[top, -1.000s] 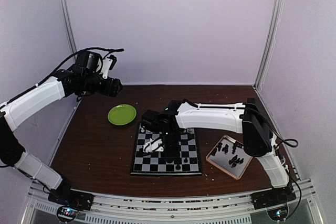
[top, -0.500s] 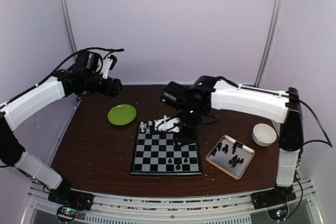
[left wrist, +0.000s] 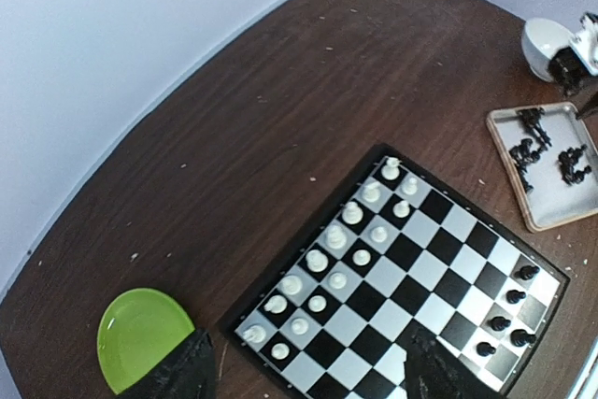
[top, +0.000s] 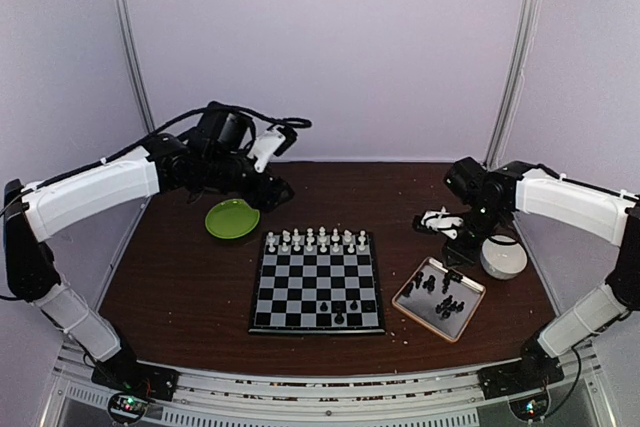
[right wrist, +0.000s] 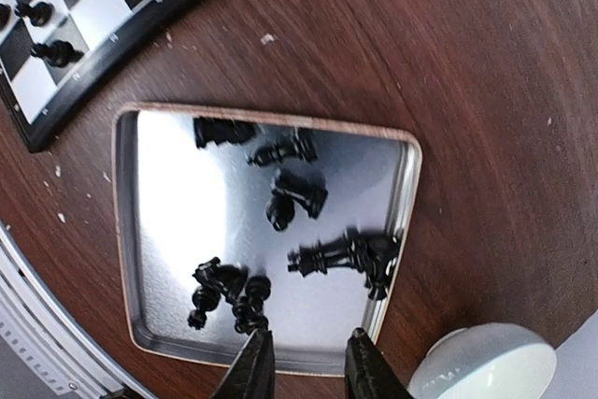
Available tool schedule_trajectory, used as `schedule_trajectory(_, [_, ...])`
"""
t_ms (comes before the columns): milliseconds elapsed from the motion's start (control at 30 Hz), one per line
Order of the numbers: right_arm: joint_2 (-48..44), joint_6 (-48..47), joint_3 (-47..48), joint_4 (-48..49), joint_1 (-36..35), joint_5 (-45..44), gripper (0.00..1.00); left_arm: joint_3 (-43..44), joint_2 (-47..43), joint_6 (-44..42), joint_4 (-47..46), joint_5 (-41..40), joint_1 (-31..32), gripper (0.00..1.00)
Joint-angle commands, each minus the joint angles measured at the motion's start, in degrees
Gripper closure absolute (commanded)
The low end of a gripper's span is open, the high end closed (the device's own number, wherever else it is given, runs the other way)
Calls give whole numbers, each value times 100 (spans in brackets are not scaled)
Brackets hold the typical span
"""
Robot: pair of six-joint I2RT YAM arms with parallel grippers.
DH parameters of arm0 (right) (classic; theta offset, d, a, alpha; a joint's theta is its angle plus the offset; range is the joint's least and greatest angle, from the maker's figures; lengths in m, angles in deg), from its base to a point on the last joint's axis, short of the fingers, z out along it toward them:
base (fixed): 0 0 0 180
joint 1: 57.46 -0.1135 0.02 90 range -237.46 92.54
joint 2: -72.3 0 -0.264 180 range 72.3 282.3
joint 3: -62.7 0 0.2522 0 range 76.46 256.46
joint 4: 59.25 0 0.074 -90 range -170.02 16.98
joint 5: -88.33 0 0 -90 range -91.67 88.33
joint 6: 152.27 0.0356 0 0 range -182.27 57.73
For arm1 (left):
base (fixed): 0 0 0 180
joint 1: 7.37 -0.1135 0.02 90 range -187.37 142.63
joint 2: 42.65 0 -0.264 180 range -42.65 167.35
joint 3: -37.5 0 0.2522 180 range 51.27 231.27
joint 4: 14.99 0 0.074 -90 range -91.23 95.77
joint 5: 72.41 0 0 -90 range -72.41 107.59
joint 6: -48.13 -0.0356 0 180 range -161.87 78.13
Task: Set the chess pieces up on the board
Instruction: Pick up the pawn from the storage box.
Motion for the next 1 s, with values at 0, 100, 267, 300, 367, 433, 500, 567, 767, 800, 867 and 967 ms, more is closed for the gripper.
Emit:
schedule_trajectory(0, [-520,-92,-533,399,484,190,73,618,719,-349,191,-464,802,30])
schedule_trajectory(100, [-554,-273,-770,448,615,218,73,1038,1292,-146,174,-457,1168,30])
schedule_trajectory(267, [-254,-475,-821,614,533,341,72,1372,1866,329,-264,-429,1592,30])
schedule_trajectory(300, [-198,-529,-796,625,478,404,72,1367,1896,474,-352,-395,1638,30])
schedule_trajectory(367, [-91,-602,-722,618,341,498,72,1232,1848,761,-591,-321,1679,30])
schedule_trajectory(433, [23,-625,-642,636,148,491,72,870,1676,1038,-950,-350,1691,29])
schedule_trajectory(500, [179,-622,-548,650,-8,434,72,345,1394,1241,-1389,-557,1689,27])
schedule_trajectory(567, [368,-602,-457,687,-113,375,72,-78,1108,1373,-1644,-804,1694,26])
schedule_trajectory(767, [858,-474,-459,883,-292,29,73,-572,726,1598,-1651,-1340,1681,25])
schedule_trajectory(800, [907,-463,-443,885,-307,-6,73,-620,710,1619,-1675,-1331,1685,25])
schedule_trajectory(867, [975,-422,-436,912,-338,-48,73,-678,707,1645,-1707,-1307,1681,25])
schedule_trajectory(967, [1050,-393,-428,955,-348,-84,74,-712,707,1626,-1742,-1273,1681,25])
